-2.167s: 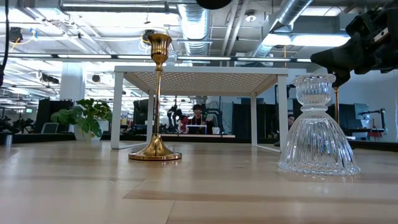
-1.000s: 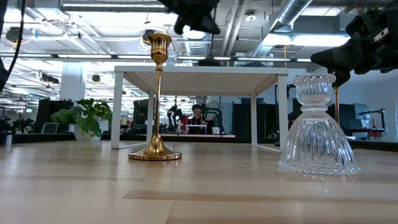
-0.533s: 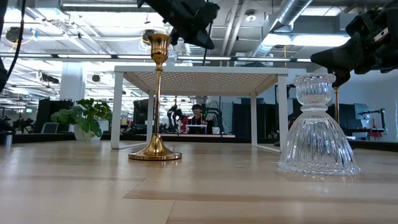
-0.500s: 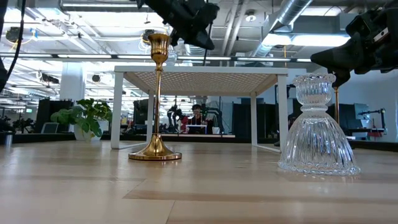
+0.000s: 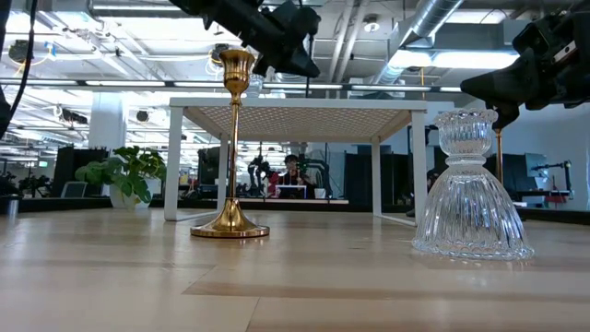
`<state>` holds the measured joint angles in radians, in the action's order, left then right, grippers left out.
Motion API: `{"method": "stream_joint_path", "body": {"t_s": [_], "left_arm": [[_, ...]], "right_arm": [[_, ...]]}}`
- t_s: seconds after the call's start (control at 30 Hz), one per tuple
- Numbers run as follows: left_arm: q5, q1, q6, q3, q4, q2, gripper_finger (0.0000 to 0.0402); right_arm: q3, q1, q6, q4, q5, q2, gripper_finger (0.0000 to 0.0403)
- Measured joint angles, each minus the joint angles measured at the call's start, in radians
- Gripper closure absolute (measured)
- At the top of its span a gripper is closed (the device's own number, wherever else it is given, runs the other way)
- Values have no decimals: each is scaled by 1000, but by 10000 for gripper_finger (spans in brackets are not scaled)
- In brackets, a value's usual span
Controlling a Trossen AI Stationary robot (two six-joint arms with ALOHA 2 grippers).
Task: Pick & Place candle stick holders
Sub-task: Put the bottom black candle holder on the shelf
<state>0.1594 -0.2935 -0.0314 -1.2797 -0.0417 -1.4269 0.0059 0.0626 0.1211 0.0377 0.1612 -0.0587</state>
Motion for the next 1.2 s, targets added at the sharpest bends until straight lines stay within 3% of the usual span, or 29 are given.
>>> {"method": "stream_joint_path", "body": {"t_s": [0.4, 0.73, 1.2], "left_arm": [[-31, 0, -2, 30, 6, 0, 388], [-31, 0, 8, 120, 161, 3, 388], [-31, 0, 5, 122, 150, 17, 357]], "right_arm": [[0, 0, 0, 0, 0, 0, 403], [0, 0, 0, 0, -1, 0, 403], [0, 0, 0, 0, -1, 0, 403]]}}
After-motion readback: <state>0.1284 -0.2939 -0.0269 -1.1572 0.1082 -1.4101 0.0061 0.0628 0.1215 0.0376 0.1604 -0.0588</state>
